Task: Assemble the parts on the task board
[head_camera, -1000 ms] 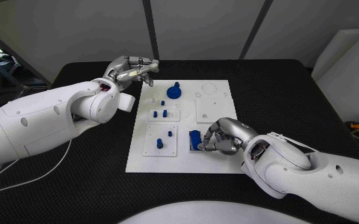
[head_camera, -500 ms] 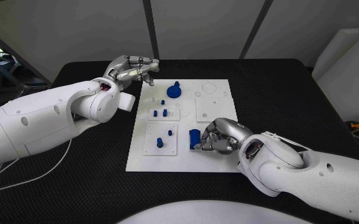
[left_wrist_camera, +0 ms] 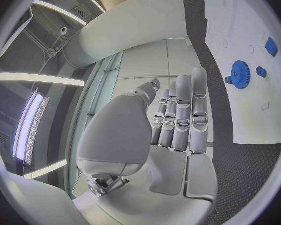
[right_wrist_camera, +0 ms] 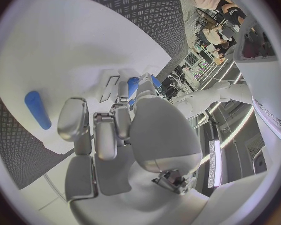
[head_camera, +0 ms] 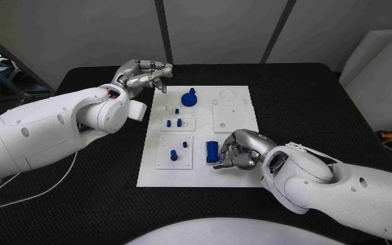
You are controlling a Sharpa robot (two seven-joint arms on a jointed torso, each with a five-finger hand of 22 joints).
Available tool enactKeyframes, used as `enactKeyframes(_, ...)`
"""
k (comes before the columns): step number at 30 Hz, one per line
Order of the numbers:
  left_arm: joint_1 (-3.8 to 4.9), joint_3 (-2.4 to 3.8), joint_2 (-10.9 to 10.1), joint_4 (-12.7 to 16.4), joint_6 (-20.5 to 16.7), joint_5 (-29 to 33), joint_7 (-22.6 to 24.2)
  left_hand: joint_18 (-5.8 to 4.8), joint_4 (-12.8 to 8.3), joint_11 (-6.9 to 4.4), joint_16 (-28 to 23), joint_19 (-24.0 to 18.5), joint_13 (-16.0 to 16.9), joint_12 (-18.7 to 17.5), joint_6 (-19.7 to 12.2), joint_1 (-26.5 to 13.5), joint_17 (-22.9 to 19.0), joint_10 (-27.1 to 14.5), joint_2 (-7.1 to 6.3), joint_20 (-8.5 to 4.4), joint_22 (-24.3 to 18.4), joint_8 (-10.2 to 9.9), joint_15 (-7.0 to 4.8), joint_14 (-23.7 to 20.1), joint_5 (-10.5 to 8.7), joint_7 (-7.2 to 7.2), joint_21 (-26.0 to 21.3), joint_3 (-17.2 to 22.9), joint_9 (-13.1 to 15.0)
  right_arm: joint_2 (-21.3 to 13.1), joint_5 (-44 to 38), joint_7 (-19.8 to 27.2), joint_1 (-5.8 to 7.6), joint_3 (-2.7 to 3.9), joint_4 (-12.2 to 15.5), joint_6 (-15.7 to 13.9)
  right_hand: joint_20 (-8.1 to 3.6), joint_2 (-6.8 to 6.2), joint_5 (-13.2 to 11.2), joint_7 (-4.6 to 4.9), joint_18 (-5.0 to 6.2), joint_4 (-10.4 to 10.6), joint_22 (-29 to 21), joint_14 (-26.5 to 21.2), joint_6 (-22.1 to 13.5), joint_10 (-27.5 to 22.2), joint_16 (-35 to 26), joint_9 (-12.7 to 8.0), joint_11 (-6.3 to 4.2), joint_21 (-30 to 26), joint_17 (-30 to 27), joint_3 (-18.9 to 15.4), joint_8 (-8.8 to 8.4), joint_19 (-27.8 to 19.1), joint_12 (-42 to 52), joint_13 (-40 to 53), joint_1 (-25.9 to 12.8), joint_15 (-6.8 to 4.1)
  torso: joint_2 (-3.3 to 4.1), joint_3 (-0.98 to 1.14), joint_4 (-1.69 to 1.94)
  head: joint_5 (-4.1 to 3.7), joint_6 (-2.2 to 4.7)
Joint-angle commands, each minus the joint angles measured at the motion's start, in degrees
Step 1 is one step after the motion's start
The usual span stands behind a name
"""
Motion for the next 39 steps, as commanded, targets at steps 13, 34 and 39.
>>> enactKeyframes(13,-0.18,-0.05,0.0,-0.4,0.5,0.1,0.3,-0.69,-0.1,-0.03,-0.2,0.3,0.1,0.2,-0.4,0.1,-0.1,-0.4,0.42,-0.02,-0.1,0.1,0.34,0.1,0.18,-0.07,-0.3,-0.3,0.0,-11.4,12.3,10.5,0.12,0.96,4.7,-8.3,1.28,4.74,8.5,2.78,-0.08,0.2,-2.5,4.1,-5.6,-3.5,-1.2,-2.4,2.38,-2.5,6.5,1.4,-6.84,-1.8,-5.5,-9.7,1.6,1.79,-0.14,0.2,-0.31,-0.8,0.53)
enactKeyframes(34,-1.27,-0.1,0.2,-0.4,0.8,0.1,0.9,-0.68,-0.3,-0.03,-0.2,0.4,0.1,0.4,-0.4,0.2,-0.1,-0.5,0.36,-0.03,-0.1,0.1,0.32,0.1,0.17,-0.07,-0.3,-0.4,0.0,-16.5,-2.6,2.7,0.0,1.65,3.3,-3.6,1.26,3.05,15.3,2.02,0.13,2.5,-3.3,3.7,0.6,-2.9,-2.5,-6.0,1.8,-3.6,4.9,-0.1,-11.13,-2.1,-7.9,-11.2,1.4,1.45,-0.13,0.09,-0.2,-3.15,0.79)
enactKeyframes(39,-1.34,-0.1,0.1,-0.4,0.7,0.1,0.9,-0.69,-0.3,-0.02,-0.2,0.4,0.1,0.4,-0.4,0.2,-0.1,-0.5,0.33,-0.03,-0.1,0.2,0.33,0.1,0.16,-0.07,-0.3,-0.4,0.0,-15.3,-3.8,0.9,-0.04,1.63,2.4,-1.4,1.21,2.39,16.0,1.94,0.14,3.0,-3.4,3.8,1.0,-2.8,-2.5,-6.0,1.74,-3.7,4.9,-0.6,-11.2,-2.0,-7.8,-11.0,1.0,1.4,-0.08,0.15,-0.13,-2.99,0.62)
